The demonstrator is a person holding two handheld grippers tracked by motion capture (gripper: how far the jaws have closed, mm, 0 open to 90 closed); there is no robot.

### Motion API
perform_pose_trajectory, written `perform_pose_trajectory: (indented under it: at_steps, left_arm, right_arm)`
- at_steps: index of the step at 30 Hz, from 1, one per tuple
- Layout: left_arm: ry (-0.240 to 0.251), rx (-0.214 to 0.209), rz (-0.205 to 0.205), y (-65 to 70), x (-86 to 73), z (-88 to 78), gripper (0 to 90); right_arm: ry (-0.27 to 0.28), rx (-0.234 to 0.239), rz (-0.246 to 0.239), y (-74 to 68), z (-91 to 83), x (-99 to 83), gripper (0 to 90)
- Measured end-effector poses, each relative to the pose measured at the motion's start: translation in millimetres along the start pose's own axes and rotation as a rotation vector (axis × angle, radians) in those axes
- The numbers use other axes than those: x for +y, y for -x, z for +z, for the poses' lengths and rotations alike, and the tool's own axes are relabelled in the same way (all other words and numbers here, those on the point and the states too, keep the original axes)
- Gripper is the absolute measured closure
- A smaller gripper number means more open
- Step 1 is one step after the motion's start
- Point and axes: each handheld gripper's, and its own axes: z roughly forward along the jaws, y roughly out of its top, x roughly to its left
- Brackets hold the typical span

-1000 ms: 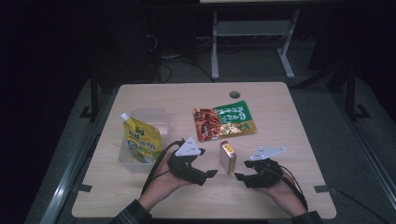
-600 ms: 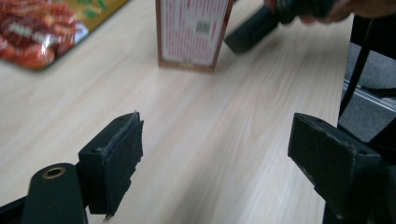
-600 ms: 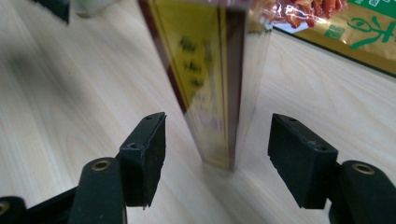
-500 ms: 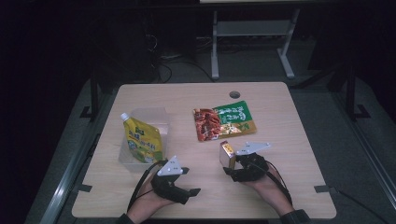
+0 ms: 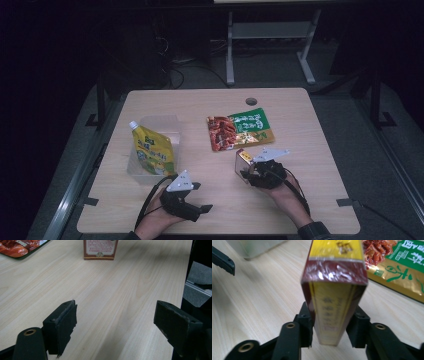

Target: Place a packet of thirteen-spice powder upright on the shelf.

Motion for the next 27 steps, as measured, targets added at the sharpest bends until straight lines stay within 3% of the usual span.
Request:
perform_pose_trajectory:
  at_steps: [5, 15, 27]
  left_arm:
    - [0.002, -0.004, -0.001, -1.0, -0.6, 0.5, 18.5]
    - [0.003, -0.01, -0.003, -0.7, -2.7, 0.8, 18.8]
    - [0.014, -0.023, 0.01, -1.6, -6.0, -0.3, 18.8]
  right_arm:
    - [0.012, -0.017, -0.016, 3.6, -2.6, 2.1, 66.6]
    - [0.0, 0.013, -0.054, 13.1, -3.4, 8.5, 67.4]
    - [0.059, 0.113, -0.143, 29.5, -3.8, 33.9, 67.5]
